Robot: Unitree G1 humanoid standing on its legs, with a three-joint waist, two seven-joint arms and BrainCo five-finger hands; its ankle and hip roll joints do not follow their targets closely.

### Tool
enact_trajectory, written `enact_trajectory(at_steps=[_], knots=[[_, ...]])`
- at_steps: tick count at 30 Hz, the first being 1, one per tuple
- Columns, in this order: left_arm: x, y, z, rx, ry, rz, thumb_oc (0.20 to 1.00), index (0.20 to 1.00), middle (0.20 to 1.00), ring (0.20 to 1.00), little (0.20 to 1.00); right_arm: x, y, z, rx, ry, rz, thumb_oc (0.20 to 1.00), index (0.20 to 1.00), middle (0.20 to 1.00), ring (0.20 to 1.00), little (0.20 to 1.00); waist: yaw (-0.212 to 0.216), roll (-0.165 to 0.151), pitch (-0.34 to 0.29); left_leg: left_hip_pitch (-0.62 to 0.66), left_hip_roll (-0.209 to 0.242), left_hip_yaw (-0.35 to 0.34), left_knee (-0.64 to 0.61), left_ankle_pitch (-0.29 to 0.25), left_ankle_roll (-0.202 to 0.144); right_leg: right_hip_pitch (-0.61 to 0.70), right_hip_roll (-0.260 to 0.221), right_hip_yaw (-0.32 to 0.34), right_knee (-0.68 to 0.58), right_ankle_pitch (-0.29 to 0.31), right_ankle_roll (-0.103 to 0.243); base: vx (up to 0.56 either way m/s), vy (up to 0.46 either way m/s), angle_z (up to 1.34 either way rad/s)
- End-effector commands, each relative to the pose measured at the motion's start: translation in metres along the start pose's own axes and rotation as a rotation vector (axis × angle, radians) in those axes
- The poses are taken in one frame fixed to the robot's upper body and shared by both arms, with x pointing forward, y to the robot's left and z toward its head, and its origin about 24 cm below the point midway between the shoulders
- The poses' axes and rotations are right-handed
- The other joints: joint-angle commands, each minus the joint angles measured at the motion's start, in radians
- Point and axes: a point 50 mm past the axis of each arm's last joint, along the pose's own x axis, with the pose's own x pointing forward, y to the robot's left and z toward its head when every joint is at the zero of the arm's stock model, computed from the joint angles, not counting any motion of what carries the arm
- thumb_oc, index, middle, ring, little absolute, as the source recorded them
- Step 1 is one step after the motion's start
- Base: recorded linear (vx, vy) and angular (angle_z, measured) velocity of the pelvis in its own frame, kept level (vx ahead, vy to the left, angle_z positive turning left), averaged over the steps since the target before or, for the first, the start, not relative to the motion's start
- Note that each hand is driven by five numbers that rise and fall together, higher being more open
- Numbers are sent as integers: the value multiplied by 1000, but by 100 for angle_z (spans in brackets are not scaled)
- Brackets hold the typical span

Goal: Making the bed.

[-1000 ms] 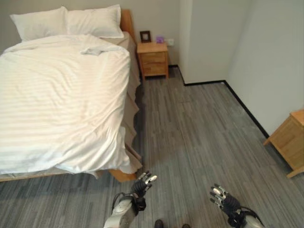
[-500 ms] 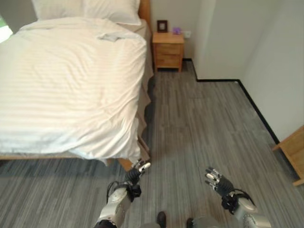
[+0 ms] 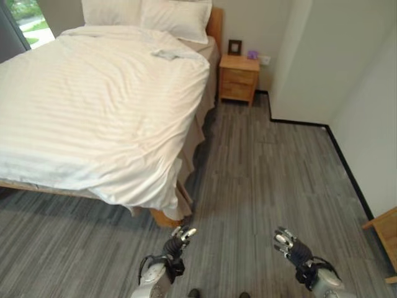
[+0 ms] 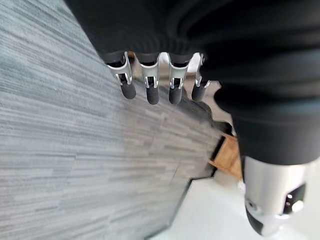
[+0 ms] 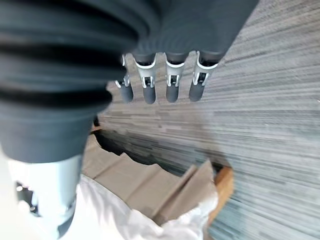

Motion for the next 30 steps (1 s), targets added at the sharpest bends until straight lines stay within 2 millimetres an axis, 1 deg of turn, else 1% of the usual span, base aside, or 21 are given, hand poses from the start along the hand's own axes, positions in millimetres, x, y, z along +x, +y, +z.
enact_trajectory(at_steps=[1,5,7,8,9,10,11,13,15,17,18,20,22,23,24,25,26,27,28,29,30], knots=[[12,-10,38,19,-147,-46,1000,1000,1000,1000,1000,5,9,32,-111,-146,29,1000,1000,1000,1000,1000,-9,-11,-28,-5,-50,54,43,-41,27,-20,-37,9,40,-16,47,100,116,-16],[14,-6,47,18,-180,-9,1000,1000,1000,1000,1000,10,17,42,-106,-196,35,1000,1000,1000,1000,1000,-17,9,-18,-18,-64,65,58,-57,42,-46,-57,18,81,-32,55,38,124,-9],[15,-3,54,42,-204,11,1000,1000,1000,1000,1000,12,21,50,-116,-226,36,1000,1000,1000,1000,1000,-17,28,-3,-36,-75,74,78,-78,61,-113,-76,33,194,-50,66,-21,201,-8],[10,9,59,71,-226,53,1000,1000,1000,1000,1000,12,24,56,-140,-251,54,1000,1000,1000,1000,1000,-21,43,28,-27,-81,96,81,-97,86,-234,-88,46,401,7,100,-24,223,-37],[10,9,59,71,-226,53,1000,1000,1000,1000,1000,12,24,56,-140,-251,54,1000,1000,1000,1000,1000,-19,42,27,-29,-82,99,81,-97,86,-240,-89,51,407,4,100,100,279,-75],[6,22,59,63,-226,108,1000,1000,1000,1000,1000,9,24,58,-163,-267,55,1000,1000,1000,1000,1000,-32,57,55,3,-78,117,68,-105,99,-327,-94,56,582,74,123,222,187,-82],[4,27,60,65,-232,127,1000,1000,1000,1000,1000,8,22,58,-162,-272,47,1000,1000,1000,1000,1000,-38,57,62,32,-81,128,53,-114,100,-366,-110,36,594,107,129,225,185,-61],[2,30,61,66,-239,136,1000,1000,1000,1000,1000,5,18,57,-155,-267,33,1000,1000,1000,1000,1000,-50,60,68,68,-76,138,37,-126,97,-398,-125,16,583,110,129,258,53,-47],[0,32,66,67,-267,137,1000,1000,1000,1000,1000,-1,8,54,-135,-264,0,1000,1000,1000,1000,1000,-88,60,73,136,-63,134,10,-145,75,-441,-119,-13,454,106,124,457,-9,-16],[1,32,77,141,-298,132,1000,1000,1000,1000,1000,-4,0,51,-135,-253,-31,1000,1000,1000,1000,1000,-121,51,81,180,-50,112,5,-173,49,-448,-91,-7,281,124,130,574,-130,42],[0,29,94,244,-354,118,1000,1000,1000,1000,1000,-12,-9,43,-127,-235,-62,1000,1000,1000,1000,1000,-158,38,81,222,-28,95,5,-191,23,-478,-65,8,134,159,145,762,-212,12],[0,25,98,248,-369,102,1000,1000,1000,1000,1000,-16,-11,39,-115,-229,-64,1000,1000,1000,1000,1000,-172,40,75,249,-9,89,5,-193,11,-476,-49,13,96,171,147,601,-183,-3],[3,9,102,233,-395,37,1000,1000,1000,1000,1000,-23,-14,32,-76,-214,-61,1000,1000,1000,1000,1000,-186,35,59,269,19,79,80,-150,-21,-457,-40,-32,142,179,122,541,-196,54],[3,8,101,232,-395,36,1000,1000,1000,1000,1000,-24,-14,32,-77,-214,-61,1000,1000,1000,1000,1000,-188,37,58,267,21,78,83,-152,-22,-458,-40,-34,143,177,122,576,-237,49],[6,-2,93,222,-371,-5,1000,1000,1000,1000,1000,-20,-17,26,-59,-187,-72,1000,1000,1000,1000,1000,-195,52,46,204,56,93,339,42,-67,-419,2,-44,185,134,66,673,-328,50],[7,-6,92,207,-361,-18,1000,1000,1000,1000,1000,-18,-15,30,-71,-190,-69,1000,1000,1000,1000,1000,-191,39,42,124,84,122,530,146,-79,-367,5,-52,190,101,35,880,-517,46],[8,-9,94,189,-367,-31,1000,1000,1000,1000,1000,-15,-12,35,-69,-208,-59,1000,1000,1000,1000,1000,-183,20,50,36,115,173,701,202,-82,-311,9,-63,178,76,0,636,-491,23],[7,-12,96,178,-369,-55,1000,1000,1000,1000,1000,-15,-10,38,-68,-219,-46,1000,1000,1000,1000,1000,-157,-4,66,-48,114,191,835,187,-60,-256,14,-59,159,53,-23,376,-339,9],[7,-12,96,178,-369,-55,1000,1000,1000,1000,1000,-15,-10,38,-67,-220,-46,1000,1000,1000,1000,1000,-158,-5,65,-52,112,190,838,188,-59,-258,12,-59,158,55,-23,742,-416,-25],[7,-17,95,139,-363,-87,1000,1000,1000,1000,1000,-9,-10,51,-154,-222,-34,1000,1000,1000,1000,1000,-66,-41,113,-257,102,239,998,109,-36,-115,20,-35,113,-7,-43,565,-267,-57],[7,-17,95,140,-364,-87,1000,1000,1000,1000,1000,-9,-10,52,-154,-223,-34,1000,1000,1000,1000,1000,-66,-43,112,-259,100,240,997,111,-34,-117,18,-35,113,-5,-42,572,-267,-62]])
